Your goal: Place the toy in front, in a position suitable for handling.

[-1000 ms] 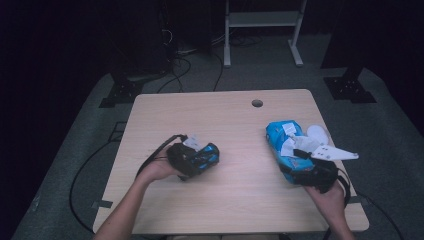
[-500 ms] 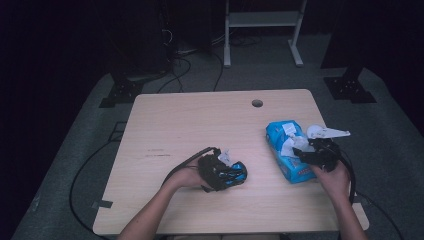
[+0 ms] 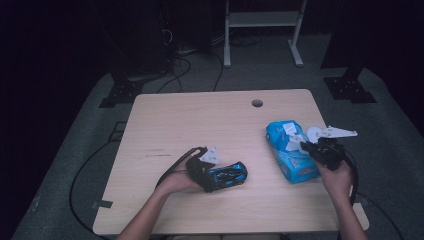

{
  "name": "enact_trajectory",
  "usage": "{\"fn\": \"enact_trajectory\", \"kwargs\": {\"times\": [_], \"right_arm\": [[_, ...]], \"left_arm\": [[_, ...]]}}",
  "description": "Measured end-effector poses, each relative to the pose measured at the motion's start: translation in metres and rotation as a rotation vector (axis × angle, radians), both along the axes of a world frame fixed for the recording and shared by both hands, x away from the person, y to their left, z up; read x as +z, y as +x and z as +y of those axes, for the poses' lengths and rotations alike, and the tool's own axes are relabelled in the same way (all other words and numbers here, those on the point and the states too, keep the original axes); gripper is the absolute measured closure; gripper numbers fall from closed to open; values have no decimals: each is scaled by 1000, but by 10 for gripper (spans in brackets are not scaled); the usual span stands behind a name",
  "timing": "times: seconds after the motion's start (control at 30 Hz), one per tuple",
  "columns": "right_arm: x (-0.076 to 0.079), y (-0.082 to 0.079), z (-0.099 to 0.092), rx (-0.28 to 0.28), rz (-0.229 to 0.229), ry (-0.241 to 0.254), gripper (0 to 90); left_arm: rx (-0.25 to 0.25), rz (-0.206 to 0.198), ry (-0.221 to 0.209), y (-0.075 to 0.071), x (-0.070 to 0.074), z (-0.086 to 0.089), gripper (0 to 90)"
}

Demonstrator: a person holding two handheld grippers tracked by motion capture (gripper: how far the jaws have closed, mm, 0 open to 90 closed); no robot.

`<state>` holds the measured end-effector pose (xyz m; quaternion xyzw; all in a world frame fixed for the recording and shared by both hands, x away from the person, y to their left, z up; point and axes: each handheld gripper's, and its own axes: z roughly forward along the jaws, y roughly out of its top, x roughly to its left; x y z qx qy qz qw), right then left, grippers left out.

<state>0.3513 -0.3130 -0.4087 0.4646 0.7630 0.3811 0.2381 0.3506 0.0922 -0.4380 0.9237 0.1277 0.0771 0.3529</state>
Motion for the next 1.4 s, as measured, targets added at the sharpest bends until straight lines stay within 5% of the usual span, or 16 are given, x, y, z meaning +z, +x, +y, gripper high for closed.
{"fn": "enact_trajectory", "kwargs": {"times": [0.27,0.37,0.43,0.63,0.73,0.8,0.87,1.07,1.2,1.27,1.4], "right_arm": [[57,-29,18,152,-109,87,863],[75,-45,41,266,-121,89,862],[79,-54,61,341,-91,80,858],[52,-53,111,514,71,91,857],[32,-36,132,559,187,44,849],[20,-26,144,563,217,-8,835],[5,-13,165,579,238,-62,753],[-14,3,188,556,235,-120,573],[-29,11,191,547,251,-80,592],[-33,10,186,544,224,-50,657],[-35,10,170,540,241,10,784]], "left_arm": [[69,-3,-39,-11,-15,30,130],[80,3,-51,-12,-19,35,131],[75,-4,-43,-13,-20,35,130],[58,3,-33,-13,-23,31,137],[49,17,-22,-12,-26,30,170],[48,27,-28,-11,-27,31,213],[44,37,-35,-9,-28,32,240],[32,44,-45,-7,-30,32,241],[37,55,-48,-6,-30,33,240],[35,54,-41,-6,-30,34,240],[37,56,-37,-7,-32,33,247]]}}
